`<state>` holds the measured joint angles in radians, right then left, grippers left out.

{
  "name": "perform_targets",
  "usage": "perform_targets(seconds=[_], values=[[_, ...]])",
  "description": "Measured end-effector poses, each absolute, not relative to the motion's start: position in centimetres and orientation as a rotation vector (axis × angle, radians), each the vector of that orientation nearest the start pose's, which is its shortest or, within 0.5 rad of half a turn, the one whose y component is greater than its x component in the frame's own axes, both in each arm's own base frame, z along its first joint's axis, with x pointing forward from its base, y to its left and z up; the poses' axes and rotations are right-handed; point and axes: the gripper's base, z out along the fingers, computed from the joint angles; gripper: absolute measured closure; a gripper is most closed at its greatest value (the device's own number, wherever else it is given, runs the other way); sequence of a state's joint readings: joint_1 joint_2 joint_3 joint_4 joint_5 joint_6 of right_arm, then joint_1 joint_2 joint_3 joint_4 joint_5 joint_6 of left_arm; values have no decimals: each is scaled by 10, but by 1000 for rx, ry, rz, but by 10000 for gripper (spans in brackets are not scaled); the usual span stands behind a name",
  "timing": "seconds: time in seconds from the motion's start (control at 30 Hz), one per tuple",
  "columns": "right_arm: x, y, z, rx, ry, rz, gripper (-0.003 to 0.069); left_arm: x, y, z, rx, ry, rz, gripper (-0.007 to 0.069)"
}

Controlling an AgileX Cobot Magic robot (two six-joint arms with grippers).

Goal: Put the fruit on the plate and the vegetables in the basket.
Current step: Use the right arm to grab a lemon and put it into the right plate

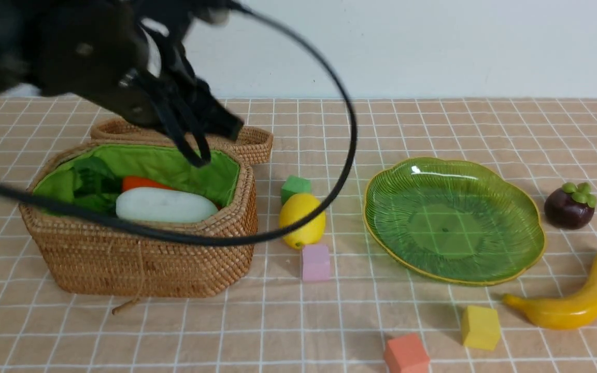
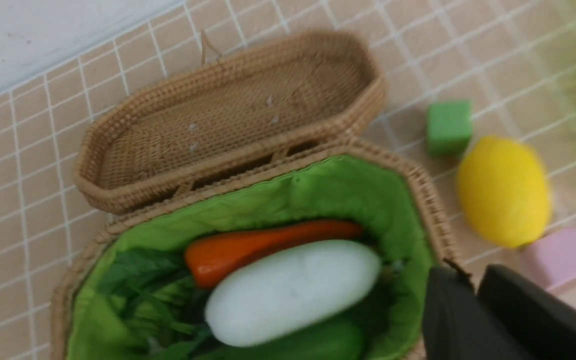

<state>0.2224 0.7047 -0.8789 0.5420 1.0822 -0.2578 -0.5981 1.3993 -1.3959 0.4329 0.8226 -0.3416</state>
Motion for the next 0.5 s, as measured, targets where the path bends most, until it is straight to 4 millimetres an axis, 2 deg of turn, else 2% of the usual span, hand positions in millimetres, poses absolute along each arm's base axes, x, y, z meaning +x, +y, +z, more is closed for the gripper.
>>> perform_targets(seconds=[0.03,0.07,0.1,0.2,0.27,0.33,0.37,0.4,0.43,0.5], values=[[108,67,364,-467,2309,673,531,248,-145,406,427,2146,-47,633],[120,69,363,-463,2343,677,531,228,-140,415,411,2114,-98,638],[130,72,363,-458,2366,679,533,218,-137,414,410,2107,-119,638],[168,81,362,-442,2433,701,559,170,-118,415,403,2043,-238,638],[189,90,361,-449,2457,718,584,148,-108,402,415,2025,-295,638],[219,113,359,-503,2474,738,620,122,-90,385,430,1987,-354,638],[224,116,358,-511,2479,736,624,122,-91,381,437,1994,-352,638],[242,137,353,-564,2490,737,634,107,-79,369,443,1963,-387,638],[241,139,353,-568,2488,740,634,106,-77,367,443,1963,-387,638],[268,172,342,-623,2527,710,634,93,-66,351,442,1936,-414,638]])
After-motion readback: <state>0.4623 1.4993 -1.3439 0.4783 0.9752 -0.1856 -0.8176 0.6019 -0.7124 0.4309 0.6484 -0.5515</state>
